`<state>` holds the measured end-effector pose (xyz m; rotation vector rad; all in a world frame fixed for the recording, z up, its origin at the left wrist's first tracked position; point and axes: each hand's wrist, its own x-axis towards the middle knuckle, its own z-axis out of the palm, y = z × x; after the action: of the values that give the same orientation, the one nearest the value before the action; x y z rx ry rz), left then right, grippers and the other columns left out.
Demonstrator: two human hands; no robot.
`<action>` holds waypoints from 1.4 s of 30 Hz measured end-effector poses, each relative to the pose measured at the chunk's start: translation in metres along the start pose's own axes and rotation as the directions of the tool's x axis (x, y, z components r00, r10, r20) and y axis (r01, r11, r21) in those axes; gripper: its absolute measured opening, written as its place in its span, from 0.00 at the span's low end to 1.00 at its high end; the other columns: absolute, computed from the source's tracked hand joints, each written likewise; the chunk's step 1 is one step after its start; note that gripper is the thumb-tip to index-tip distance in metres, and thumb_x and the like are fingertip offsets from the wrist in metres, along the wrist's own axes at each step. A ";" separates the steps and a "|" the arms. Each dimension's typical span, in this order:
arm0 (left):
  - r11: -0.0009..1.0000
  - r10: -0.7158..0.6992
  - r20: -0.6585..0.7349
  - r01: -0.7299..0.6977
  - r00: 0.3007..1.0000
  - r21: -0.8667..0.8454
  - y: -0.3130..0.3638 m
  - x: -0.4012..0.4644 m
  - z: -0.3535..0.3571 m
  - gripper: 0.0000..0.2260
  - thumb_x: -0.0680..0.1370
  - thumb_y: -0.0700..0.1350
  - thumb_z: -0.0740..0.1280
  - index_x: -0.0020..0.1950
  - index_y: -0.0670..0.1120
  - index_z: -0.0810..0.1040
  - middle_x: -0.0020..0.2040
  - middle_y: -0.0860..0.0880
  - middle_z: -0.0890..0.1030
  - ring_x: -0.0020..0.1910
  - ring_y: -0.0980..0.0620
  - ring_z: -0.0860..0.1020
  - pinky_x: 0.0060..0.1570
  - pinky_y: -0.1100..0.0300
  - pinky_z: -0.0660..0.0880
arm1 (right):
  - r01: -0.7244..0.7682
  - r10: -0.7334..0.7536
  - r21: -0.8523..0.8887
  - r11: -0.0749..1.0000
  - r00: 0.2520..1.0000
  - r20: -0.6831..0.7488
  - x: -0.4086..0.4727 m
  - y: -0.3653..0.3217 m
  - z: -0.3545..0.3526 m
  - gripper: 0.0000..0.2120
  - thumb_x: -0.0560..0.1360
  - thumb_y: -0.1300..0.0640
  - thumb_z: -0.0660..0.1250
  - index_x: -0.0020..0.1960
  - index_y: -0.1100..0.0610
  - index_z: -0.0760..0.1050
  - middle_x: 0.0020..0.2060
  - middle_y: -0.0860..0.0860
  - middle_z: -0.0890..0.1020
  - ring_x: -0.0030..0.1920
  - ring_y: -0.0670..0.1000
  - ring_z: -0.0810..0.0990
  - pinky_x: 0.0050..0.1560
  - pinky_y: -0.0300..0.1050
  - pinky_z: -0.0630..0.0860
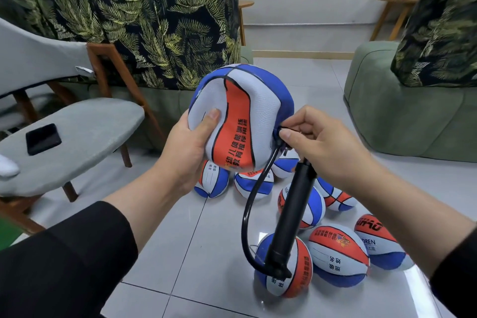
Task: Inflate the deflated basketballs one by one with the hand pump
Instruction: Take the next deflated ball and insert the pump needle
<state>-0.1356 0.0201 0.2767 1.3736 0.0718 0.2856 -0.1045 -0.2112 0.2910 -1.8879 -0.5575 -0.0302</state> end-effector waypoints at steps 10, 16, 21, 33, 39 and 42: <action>0.999 0.031 0.022 -0.031 0.999 0.034 0.000 -0.002 0.007 0.19 0.77 0.52 0.71 0.67 0.51 0.77 0.61 0.48 0.85 0.61 0.45 0.83 0.60 0.44 0.80 | -0.012 0.012 -0.077 0.997 1.000 0.004 0.001 0.001 0.006 0.02 0.81 0.57 0.68 0.50 0.55 0.76 0.39 0.46 0.85 0.36 0.43 0.80 0.38 0.34 0.73; 0.995 -0.065 -0.066 0.060 0.996 -0.076 -0.014 0.001 -0.003 0.17 0.83 0.50 0.67 0.71 0.47 0.75 0.62 0.44 0.84 0.62 0.41 0.83 0.58 0.46 0.81 | 0.010 -0.010 -0.003 1.000 1.000 0.002 0.001 -0.006 0.012 0.03 0.81 0.52 0.67 0.53 0.50 0.76 0.34 0.41 0.81 0.30 0.41 0.74 0.34 0.34 0.72; 0.986 -0.106 -0.153 0.084 0.982 -0.143 -0.016 0.004 -0.013 0.16 0.83 0.49 0.67 0.70 0.46 0.75 0.61 0.45 0.85 0.56 0.45 0.85 0.46 0.54 0.83 | -0.069 0.070 0.062 0.996 0.997 -0.018 0.000 -0.001 0.014 0.05 0.81 0.51 0.68 0.55 0.49 0.79 0.38 0.49 0.85 0.30 0.47 0.72 0.32 0.37 0.72; 0.812 -0.522 -0.437 0.584 0.732 0.008 -0.077 0.009 -0.047 0.12 0.85 0.49 0.63 0.67 0.46 0.75 0.58 0.43 0.83 0.47 0.43 0.82 0.37 0.45 0.82 | -0.454 0.455 0.056 0.889 0.867 -0.202 0.004 0.049 0.045 0.16 0.80 0.49 0.68 0.44 0.63 0.81 0.24 0.46 0.73 0.30 0.49 0.70 0.31 0.40 0.67; 0.696 -0.625 -0.521 0.718 0.582 -0.033 -0.140 -0.005 -0.077 0.15 0.83 0.39 0.56 0.66 0.45 0.76 0.48 0.43 0.83 0.42 0.43 0.82 0.30 0.46 0.79 | -0.607 0.606 0.034 0.794 0.785 -0.130 0.002 0.077 0.055 0.13 0.78 0.51 0.72 0.41 0.57 0.74 0.34 0.55 0.71 0.33 0.54 0.71 0.33 0.44 0.74; 0.654 -0.662 -0.561 0.749 0.497 -0.108 -0.182 -0.013 -0.092 0.16 0.82 0.39 0.55 0.66 0.45 0.76 0.49 0.41 0.83 0.42 0.42 0.82 0.32 0.44 0.79 | -0.690 0.700 0.133 0.711 0.713 -0.043 -0.003 0.105 0.064 0.04 0.77 0.59 0.72 0.48 0.59 0.77 0.42 0.57 0.80 0.36 0.53 0.80 0.39 0.48 0.83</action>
<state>-0.1390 0.0745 0.0802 1.2473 1.1746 -0.0423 -0.0816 -0.1846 0.1732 -1.8692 0.2505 0.4063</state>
